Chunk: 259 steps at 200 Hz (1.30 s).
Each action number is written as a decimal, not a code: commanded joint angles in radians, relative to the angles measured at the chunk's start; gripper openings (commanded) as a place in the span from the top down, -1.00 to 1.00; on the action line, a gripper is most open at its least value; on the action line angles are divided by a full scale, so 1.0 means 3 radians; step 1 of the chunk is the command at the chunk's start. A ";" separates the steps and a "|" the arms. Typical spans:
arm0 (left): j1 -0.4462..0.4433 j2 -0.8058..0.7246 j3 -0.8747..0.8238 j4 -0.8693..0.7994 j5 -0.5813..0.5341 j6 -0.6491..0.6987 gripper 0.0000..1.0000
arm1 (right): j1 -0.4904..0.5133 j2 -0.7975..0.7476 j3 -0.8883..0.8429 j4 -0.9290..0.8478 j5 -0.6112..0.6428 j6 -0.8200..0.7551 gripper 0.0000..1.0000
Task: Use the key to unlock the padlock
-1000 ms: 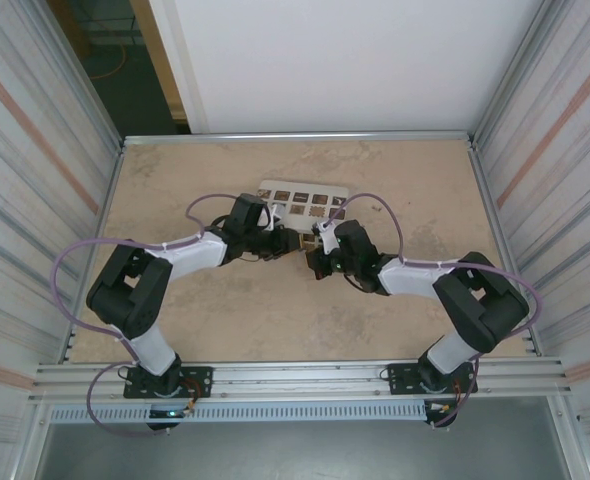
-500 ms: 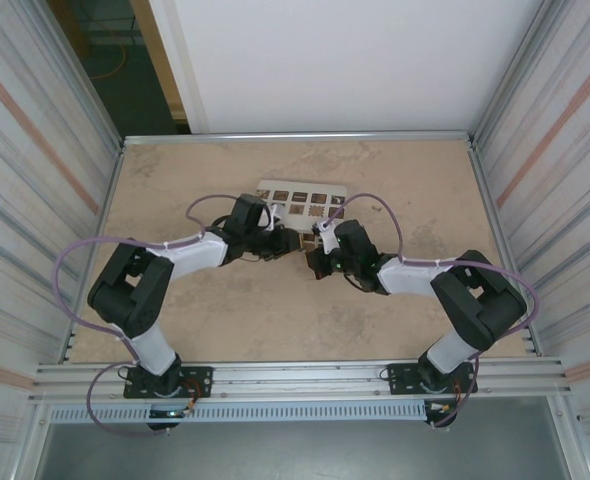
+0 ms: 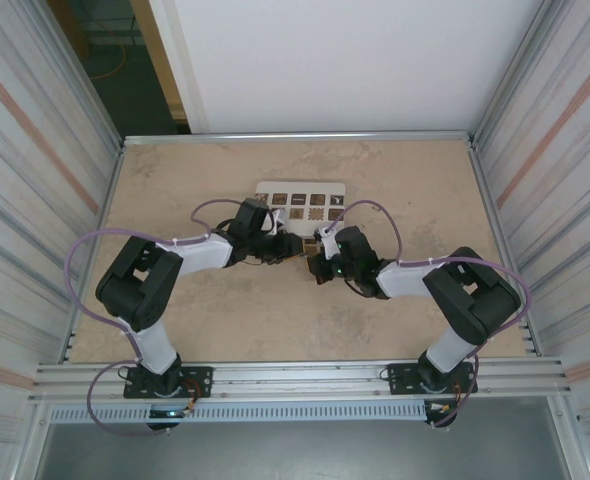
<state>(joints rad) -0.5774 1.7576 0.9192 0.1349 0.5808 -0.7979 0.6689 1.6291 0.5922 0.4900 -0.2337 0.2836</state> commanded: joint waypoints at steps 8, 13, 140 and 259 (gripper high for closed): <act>-0.0065 -0.0097 -0.0069 0.0040 0.0336 -0.0002 0.27 | -0.0019 0.0066 -0.0010 0.0164 -0.0054 0.0052 1.00; -0.0056 -0.0119 -0.0077 0.0041 0.0330 -0.0001 0.24 | -0.0024 0.0066 -0.0009 0.0159 -0.0055 0.0057 1.00; 0.0349 -0.1640 -0.0886 0.0032 -0.0181 0.0172 0.02 | -0.0066 0.0000 0.0359 -0.0708 -0.0531 0.0236 1.00; 0.0370 -0.2719 -0.2115 0.0966 -0.0647 -0.0757 -0.22 | 0.0027 -0.0179 0.0456 -0.0795 -0.0837 0.1416 1.00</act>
<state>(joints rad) -0.4702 0.9508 0.3374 0.2993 0.4168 -0.9119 0.6487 1.6199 0.7303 0.2001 -0.4572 0.5682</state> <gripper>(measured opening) 0.599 0.054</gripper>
